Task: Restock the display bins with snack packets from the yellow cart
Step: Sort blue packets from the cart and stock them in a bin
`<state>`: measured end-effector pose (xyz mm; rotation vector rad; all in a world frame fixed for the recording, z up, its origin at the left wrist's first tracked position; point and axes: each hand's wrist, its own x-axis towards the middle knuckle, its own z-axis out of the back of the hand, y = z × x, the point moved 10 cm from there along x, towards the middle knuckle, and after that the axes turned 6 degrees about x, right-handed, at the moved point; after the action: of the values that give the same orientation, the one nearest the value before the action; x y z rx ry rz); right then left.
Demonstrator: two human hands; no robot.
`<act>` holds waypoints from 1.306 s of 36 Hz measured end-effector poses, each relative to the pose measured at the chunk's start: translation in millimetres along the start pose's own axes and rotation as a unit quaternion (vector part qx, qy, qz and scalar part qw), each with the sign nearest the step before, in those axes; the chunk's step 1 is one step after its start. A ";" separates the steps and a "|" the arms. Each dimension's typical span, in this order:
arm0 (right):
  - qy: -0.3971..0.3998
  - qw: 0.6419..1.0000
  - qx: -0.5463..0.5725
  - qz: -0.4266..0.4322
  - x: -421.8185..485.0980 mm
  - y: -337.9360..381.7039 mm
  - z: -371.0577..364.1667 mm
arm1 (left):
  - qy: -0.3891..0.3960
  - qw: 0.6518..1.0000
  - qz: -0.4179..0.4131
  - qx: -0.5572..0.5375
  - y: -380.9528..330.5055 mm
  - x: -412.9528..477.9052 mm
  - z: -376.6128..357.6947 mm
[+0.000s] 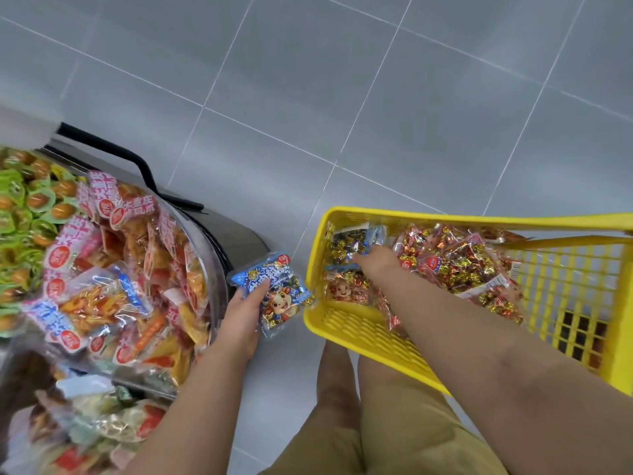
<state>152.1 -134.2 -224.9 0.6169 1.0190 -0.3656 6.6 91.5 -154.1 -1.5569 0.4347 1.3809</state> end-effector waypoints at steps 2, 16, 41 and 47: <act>-0.014 0.998 0.053 0.021 -11.4 -1.3 5.4 | -0.003 1.000 -0.008 0.004 -1.1 -1.0 0.1; 0.064 0.949 0.260 0.166 -110.6 9.4 70.4 | 0.081 0.985 -0.065 0.138 -36.4 -14.8 -45.6; -0.097 0.967 0.234 0.023 -19.6 4.7 27.1 | 0.160 0.976 -0.032 0.146 6.5 -11.8 -31.4; -0.060 0.997 0.053 -0.024 15.4 -15.0 9.0 | 0.124 0.990 -0.027 0.068 19.9 -3.0 -12.5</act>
<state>157.4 -151.6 -239.6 0.6585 0.9055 -0.4960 -2.8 71.0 -161.2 -1.6214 0.6199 1.0975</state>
